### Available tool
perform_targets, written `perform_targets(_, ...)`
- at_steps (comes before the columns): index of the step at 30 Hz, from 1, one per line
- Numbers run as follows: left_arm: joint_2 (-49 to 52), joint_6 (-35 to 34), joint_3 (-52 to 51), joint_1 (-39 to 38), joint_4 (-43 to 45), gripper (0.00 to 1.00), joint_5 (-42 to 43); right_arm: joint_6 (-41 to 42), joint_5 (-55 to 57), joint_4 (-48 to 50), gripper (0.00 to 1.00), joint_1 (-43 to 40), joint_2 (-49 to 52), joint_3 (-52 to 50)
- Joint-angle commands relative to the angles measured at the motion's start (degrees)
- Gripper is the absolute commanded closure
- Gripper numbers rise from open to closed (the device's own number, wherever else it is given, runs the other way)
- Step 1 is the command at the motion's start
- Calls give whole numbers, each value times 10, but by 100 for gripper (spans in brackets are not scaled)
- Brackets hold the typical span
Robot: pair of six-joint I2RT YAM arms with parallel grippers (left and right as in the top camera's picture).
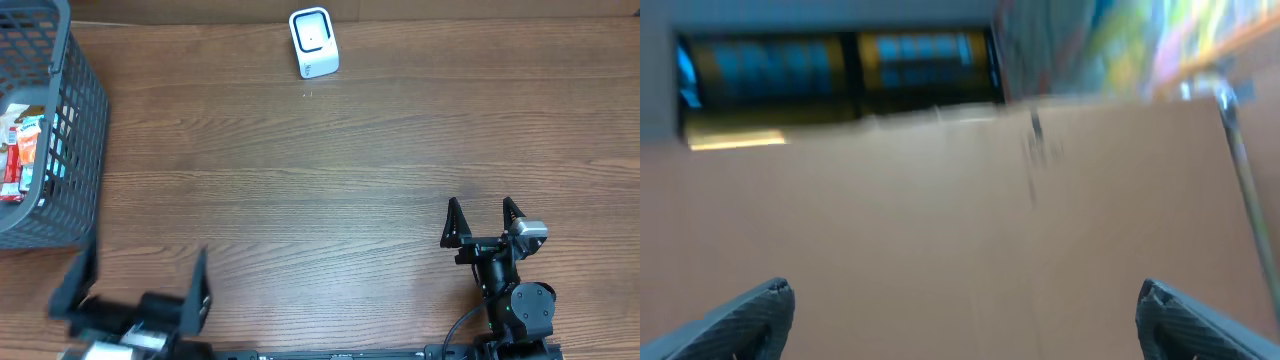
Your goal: Scan the item barcode
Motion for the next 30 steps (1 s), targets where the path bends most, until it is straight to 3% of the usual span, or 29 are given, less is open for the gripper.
perform_targets(1, -1, 40, 59, -2, 27, 0, -57, 0, 5, 3, 0, -4, -6, -6)
perform_targets(8, 30, 124, 141, -2, 142, 1, -110, 0, 5, 2, 0, -4, -6, -6)
perform_targets(17, 127, 139, 215, -2, 365, 0, -109, 0, 5, 2, 0, -4, -6, -6)
perform_targets(25, 232, 140, 325, -2, 382, 0, -109, 0, 5, 3, 0, -4, -6, -6)
perform_targets(30, 312, 203, 404, -2, 366, 1, -111, 0, 5, 2, 0, -4, -6, -6)
